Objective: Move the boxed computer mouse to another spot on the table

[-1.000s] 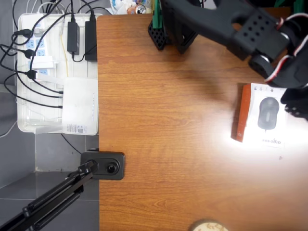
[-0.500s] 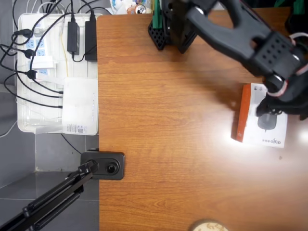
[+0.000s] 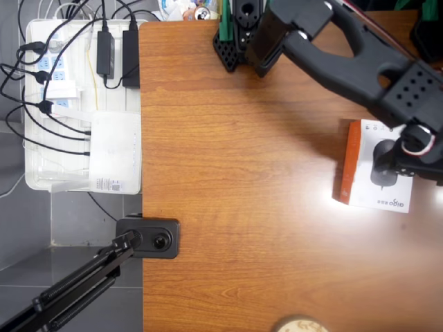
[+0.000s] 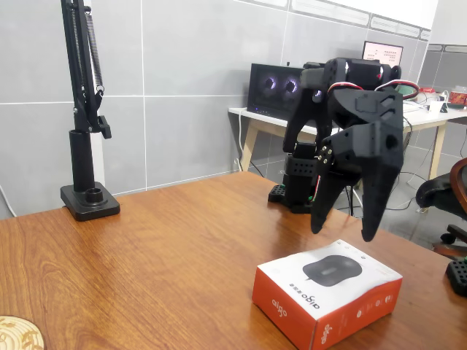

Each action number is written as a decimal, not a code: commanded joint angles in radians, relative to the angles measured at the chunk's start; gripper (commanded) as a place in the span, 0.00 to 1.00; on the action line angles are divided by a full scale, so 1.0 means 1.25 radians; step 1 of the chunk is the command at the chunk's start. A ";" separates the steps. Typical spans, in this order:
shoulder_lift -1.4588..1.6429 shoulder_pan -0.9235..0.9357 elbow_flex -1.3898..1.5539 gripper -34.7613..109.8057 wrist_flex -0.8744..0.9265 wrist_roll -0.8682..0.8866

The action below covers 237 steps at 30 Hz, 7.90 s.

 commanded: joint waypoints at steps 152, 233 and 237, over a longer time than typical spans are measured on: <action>0.702 0.769 0.833 0.24 -2.193 -0.253; 1.330 0.671 1.309 0.24 -2.260 -0.054; 1.330 0.671 1.309 0.24 -2.259 -0.054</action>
